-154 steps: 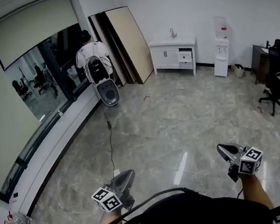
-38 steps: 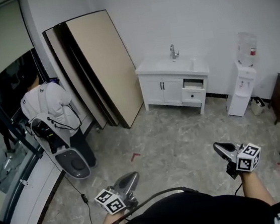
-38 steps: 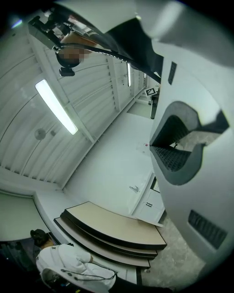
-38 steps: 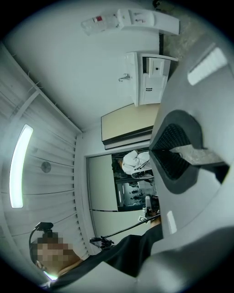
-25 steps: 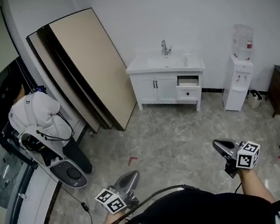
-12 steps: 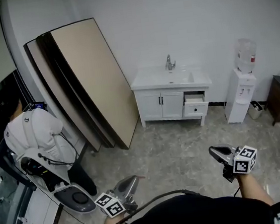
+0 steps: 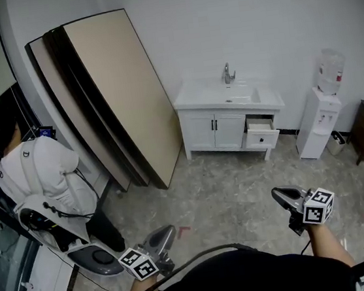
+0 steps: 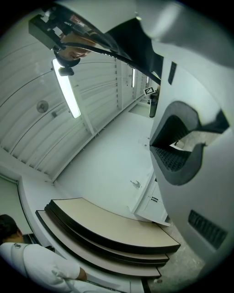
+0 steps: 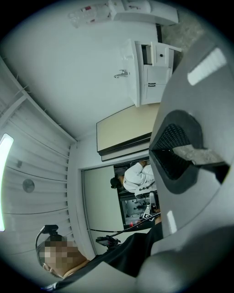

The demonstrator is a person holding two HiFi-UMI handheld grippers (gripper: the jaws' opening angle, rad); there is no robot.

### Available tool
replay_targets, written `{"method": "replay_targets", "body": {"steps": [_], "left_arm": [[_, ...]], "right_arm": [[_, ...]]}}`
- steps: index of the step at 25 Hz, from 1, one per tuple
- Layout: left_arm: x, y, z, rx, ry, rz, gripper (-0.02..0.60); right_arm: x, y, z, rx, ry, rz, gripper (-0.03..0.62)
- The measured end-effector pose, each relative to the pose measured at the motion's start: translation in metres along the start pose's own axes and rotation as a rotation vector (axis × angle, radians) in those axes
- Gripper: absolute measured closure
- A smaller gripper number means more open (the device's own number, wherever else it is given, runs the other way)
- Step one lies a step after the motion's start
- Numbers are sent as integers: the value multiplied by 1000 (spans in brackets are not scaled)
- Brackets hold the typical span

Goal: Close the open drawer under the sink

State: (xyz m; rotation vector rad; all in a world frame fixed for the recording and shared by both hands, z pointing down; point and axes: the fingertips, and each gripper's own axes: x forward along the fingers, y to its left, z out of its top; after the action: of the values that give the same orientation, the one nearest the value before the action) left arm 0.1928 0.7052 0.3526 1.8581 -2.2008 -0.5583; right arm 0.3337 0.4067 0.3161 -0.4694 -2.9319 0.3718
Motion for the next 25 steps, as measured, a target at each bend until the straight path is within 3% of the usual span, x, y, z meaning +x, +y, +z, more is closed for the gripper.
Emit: {"method": "replay_targets", "body": {"steps": [8,14,18,25], "left_arm": [[70,41,6,7,-7,67,581],[150,49,20,50,-61,108,581],[192,64,26,21,-112,159,581],[272,75,9,8,-58,143,581]], "right_arm": [[57,-83,9,11,24,93,592],[78,-172,67,-42,7,150,592],[88,-223,89,-54,4,187,592],[100,-306,83,27,9,184,592]]}}
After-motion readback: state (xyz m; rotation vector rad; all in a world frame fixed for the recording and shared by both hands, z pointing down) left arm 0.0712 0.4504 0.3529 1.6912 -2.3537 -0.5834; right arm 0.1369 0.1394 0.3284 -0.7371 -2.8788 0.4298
